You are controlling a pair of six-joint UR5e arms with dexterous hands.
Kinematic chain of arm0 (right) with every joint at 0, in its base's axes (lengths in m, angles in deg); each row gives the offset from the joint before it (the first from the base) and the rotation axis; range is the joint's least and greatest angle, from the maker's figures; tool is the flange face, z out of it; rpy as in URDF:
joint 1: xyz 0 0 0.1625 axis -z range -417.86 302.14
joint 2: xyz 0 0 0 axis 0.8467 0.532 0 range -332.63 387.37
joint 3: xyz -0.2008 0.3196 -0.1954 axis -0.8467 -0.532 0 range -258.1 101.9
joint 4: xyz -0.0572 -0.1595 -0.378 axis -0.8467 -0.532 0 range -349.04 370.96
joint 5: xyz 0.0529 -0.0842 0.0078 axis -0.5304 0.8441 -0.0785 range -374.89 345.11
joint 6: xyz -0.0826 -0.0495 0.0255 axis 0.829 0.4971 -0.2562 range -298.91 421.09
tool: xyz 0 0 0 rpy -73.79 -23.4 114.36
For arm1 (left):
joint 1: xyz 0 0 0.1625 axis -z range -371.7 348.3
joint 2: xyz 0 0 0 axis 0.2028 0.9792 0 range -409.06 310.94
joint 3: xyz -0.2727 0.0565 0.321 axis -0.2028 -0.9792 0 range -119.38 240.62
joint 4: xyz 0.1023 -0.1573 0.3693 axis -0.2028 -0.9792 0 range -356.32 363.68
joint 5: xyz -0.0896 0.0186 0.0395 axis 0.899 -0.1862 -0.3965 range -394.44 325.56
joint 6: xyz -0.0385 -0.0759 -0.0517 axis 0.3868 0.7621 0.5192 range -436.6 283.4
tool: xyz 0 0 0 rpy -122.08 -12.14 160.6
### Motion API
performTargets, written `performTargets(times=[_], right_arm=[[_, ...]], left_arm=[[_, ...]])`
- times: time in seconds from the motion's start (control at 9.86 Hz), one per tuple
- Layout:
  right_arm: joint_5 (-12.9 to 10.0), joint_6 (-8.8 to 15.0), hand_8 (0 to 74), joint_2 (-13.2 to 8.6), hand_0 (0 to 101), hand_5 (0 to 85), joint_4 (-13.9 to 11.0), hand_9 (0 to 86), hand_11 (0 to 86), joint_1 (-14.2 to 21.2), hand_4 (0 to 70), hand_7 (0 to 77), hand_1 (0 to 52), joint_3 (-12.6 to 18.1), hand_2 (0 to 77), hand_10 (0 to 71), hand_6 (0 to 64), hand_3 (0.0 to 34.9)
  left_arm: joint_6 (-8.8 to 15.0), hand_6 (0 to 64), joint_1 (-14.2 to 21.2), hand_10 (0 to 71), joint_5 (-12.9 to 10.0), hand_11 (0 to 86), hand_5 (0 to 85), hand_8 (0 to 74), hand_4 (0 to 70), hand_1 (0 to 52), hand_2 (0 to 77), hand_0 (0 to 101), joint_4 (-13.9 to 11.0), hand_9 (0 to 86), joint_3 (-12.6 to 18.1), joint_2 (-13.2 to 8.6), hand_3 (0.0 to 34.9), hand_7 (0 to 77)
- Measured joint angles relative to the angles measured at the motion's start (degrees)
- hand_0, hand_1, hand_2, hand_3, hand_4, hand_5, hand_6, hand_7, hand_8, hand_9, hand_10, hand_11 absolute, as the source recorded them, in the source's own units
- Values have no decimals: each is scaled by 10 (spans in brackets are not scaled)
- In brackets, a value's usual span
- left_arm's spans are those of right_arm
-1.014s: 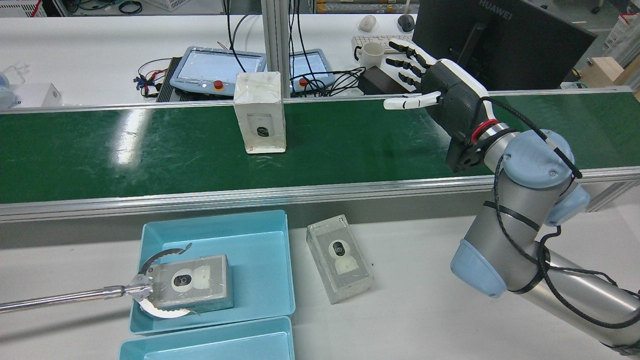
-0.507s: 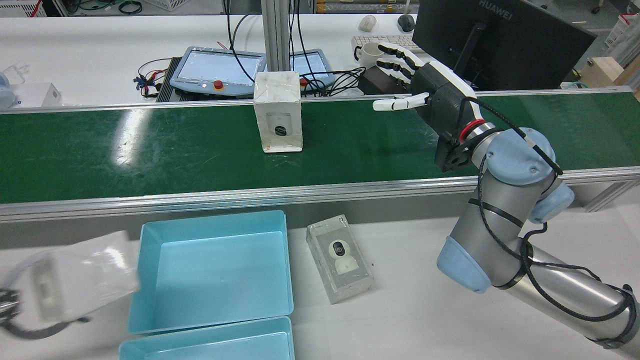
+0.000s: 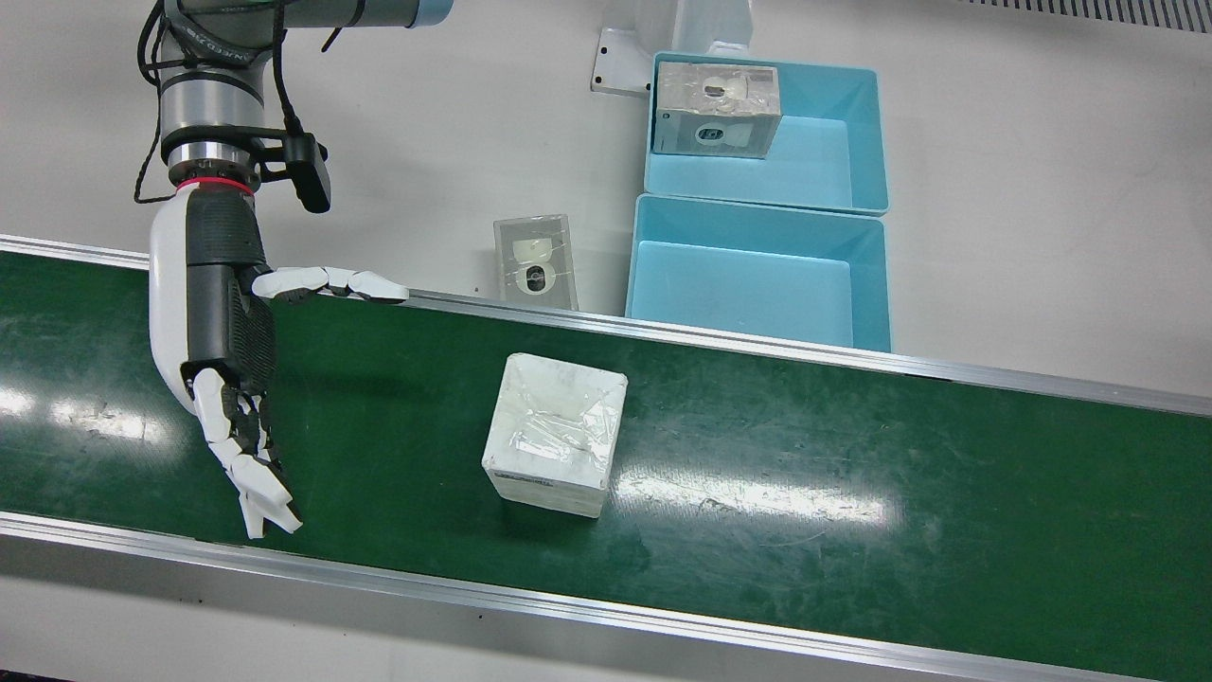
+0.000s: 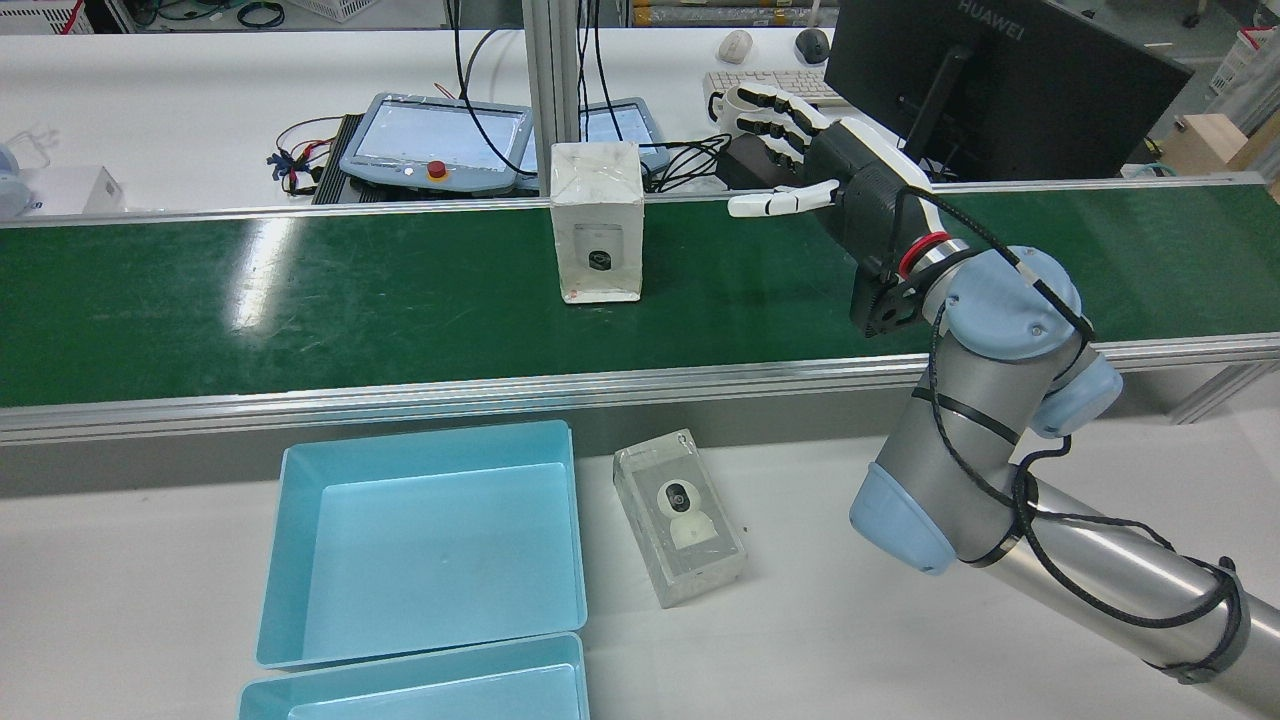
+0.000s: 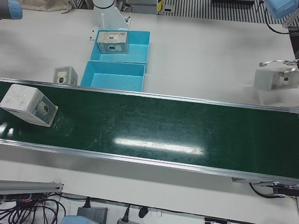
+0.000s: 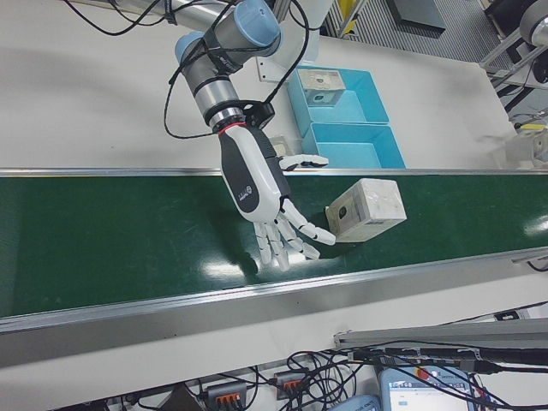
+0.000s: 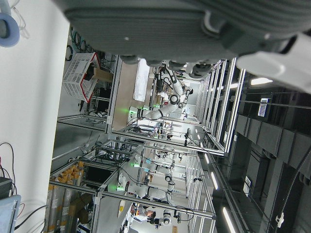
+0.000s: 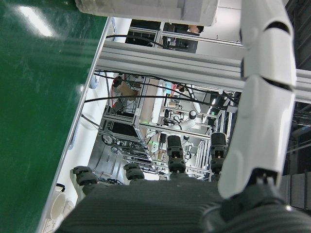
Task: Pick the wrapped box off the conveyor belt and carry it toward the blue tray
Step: 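Move the open right hand toward the approaching white wrapped box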
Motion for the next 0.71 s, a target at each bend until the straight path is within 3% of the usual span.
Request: performTargets(times=[0.71], right_arm=[[-2, 0, 0, -18, 444, 191, 1, 54, 60, 16, 65, 180, 125, -24, 158, 27, 0, 299]], left_arm=[[0, 0, 0, 5, 0, 0, 5, 5, 0, 0, 5, 0, 0, 0, 0, 0, 0, 5]])
